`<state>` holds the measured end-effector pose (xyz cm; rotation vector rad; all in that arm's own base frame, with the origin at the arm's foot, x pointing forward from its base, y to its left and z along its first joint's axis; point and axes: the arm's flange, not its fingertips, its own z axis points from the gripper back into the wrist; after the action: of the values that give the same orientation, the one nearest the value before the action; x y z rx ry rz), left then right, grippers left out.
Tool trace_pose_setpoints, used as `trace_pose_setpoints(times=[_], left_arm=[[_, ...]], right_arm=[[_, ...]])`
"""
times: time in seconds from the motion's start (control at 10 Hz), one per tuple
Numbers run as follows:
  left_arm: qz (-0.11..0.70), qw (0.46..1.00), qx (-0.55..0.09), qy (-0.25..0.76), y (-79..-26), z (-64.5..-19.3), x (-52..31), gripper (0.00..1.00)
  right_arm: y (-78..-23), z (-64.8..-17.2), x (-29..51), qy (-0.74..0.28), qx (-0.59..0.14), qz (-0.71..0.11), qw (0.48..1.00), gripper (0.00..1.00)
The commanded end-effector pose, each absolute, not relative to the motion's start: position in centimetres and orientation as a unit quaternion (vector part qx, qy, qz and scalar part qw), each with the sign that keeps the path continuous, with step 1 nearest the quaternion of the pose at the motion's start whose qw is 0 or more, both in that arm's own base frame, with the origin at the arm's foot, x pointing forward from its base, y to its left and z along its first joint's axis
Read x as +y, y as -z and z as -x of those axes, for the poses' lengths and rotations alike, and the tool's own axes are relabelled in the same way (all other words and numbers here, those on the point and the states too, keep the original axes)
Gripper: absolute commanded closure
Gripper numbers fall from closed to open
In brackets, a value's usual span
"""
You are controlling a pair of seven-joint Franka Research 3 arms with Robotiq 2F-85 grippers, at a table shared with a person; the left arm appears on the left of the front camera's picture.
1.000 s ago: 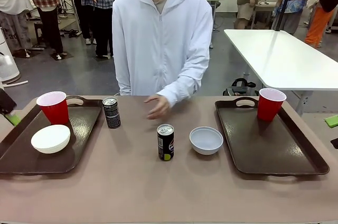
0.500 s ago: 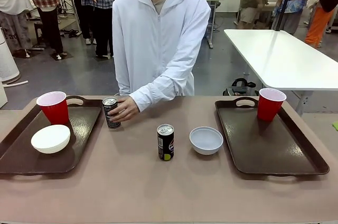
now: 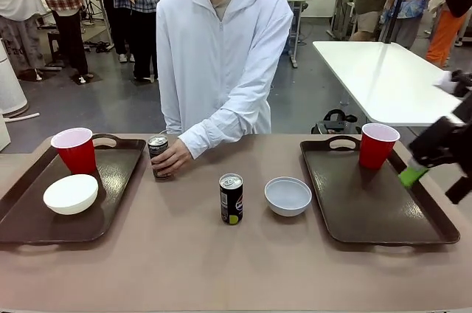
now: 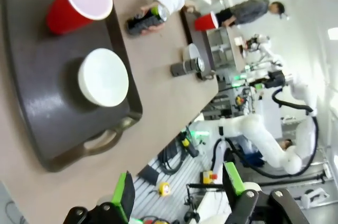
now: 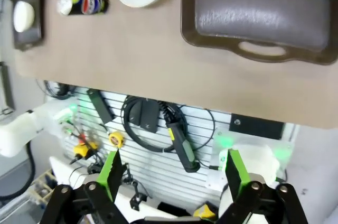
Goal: Prepare tableware on both trays.
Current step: Pick up a Picnic Bowl from the table and place it on a Handle tray.
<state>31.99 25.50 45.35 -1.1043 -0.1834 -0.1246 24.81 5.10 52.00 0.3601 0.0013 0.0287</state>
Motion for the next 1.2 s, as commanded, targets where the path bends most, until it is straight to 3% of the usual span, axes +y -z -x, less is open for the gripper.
trace_pose_setpoints(times=[0.0, 0.1, 0.2, 0.6, 0.8, 1.1], left_arm=[[0.511, 0.851, -0.072, 0.094, -44.3, -32.0, 26.0, 0.12], [0.523, 0.846, -0.087, 0.059, -45.3, -32.0, 25.5, 0.12], [0.523, 0.846, -0.087, 0.059, -45.3, -32.0, 25.5, 0.12], [0.523, 0.846, -0.087, 0.059, -45.3, -32.0, 25.5, 0.12], [0.523, 0.846, -0.087, 0.059, -45.3, -32.0, 25.5, 0.12], [0.523, 0.846, -0.087, 0.059, -45.3, -32.0, 25.5, 0.12]], right_arm=[[-50.7, -28.8, 6.8, 0.001, 0.020, -0.152, 0.988, 0.00], [-50.3, -29.7, 7.9, -0.009, 0.019, -0.153, 0.988, 0.00], [-51.0, -26.2, 6.7, -0.013, 0.006, -0.164, 0.986, 0.00], [-51.0, -26.2, 6.7, -0.013, 0.006, -0.164, 0.986, 0.00], [-52.0, -28.2, 7.4, -0.009, -0.034, -0.164, 0.986, 0.00], [-50.7, -35.1, 11.9, 0.000, -0.069, -0.094, 0.993, 0.00]])
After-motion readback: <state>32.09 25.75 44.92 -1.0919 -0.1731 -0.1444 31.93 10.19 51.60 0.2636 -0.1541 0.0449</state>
